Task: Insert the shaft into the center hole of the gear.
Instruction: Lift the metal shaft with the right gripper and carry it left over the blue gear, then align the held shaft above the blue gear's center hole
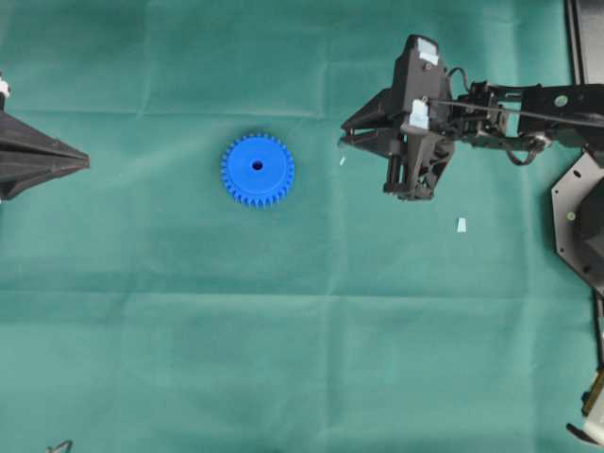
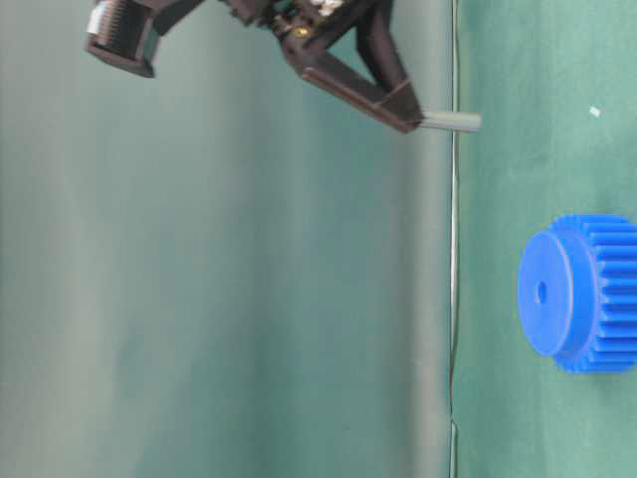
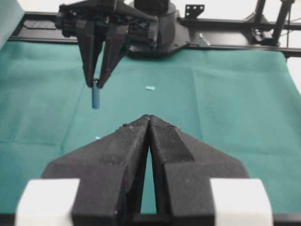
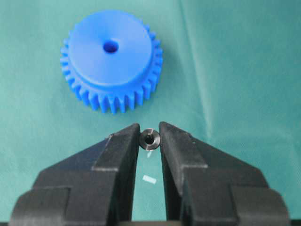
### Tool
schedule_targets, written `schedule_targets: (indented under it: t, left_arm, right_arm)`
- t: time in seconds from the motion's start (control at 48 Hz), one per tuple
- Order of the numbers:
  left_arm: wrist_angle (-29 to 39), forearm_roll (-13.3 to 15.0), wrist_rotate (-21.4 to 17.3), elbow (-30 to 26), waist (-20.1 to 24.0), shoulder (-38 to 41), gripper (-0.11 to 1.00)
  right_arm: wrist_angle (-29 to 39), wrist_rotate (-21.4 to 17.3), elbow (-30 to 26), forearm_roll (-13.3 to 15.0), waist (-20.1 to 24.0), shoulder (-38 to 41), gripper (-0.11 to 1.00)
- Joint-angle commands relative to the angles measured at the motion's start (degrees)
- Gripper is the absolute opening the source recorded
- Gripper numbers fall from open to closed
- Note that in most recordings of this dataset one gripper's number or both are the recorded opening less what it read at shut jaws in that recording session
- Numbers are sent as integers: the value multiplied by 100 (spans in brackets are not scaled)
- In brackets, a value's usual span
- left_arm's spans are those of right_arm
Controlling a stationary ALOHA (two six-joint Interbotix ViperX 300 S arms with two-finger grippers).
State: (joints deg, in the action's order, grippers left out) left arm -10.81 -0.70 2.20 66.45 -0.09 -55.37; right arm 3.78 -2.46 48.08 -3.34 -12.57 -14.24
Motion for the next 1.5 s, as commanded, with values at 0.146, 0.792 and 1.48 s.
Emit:
schedule_targets:
  t: [0.146, 0.792, 1.48]
  left_arm:
    - [-35, -9, 0, -141, 0, 18, 0]
    - [-35, -9, 0, -141, 0, 18, 0]
    - [-35, -9, 0, -141, 0, 18, 0]
  right_arm:
    - [0, -18, -439, 9, 53, 158, 17]
    - [193, -9, -1986, 18, 387, 1380, 17]
    - [-70, -26, -1942, -26, 387, 2092, 17]
